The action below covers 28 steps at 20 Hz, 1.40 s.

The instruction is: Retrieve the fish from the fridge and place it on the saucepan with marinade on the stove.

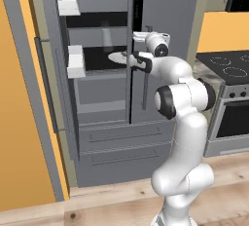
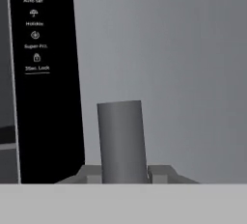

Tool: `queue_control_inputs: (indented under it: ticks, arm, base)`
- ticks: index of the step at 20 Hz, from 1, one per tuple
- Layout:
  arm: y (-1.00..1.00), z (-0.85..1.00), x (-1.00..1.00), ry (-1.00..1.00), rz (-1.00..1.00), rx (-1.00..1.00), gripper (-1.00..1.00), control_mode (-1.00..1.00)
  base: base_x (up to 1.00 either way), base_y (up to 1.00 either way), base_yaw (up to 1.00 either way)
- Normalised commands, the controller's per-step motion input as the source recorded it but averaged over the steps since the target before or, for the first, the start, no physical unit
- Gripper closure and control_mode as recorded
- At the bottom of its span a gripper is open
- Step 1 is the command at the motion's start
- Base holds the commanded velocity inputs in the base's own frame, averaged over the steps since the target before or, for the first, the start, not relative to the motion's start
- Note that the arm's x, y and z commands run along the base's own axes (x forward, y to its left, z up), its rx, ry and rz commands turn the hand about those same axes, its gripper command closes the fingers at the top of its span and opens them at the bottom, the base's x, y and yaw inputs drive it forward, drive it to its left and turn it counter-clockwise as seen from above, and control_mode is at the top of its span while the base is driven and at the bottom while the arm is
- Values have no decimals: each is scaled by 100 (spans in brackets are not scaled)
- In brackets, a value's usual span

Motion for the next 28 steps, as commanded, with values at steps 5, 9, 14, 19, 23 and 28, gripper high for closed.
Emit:
queue_control_inputs:
  ticks: [5, 9, 14, 19, 23, 28]
  arm:
    - [-48, 5, -59, 0, 0, 0, 100, -100]
    - [-59, 8, -60, 0, 0, 0, 100, -100]
    - [-66, 8, -58, 0, 1, 0, 100, -100]
    - [-75, 15, -60, 0, 1, 0, 100, -100]
    - [-69, 14, -48, 1, 0, 0, 100, -100]
    - [-74, 13, -43, 3, 0, 0, 100, -100]
  base:
    - [0, 0, 0]
    - [0, 0, 0]
    - [0, 0, 0]
    - [0, 0, 0]
    - [0, 0, 0]
    - [0, 0, 0]
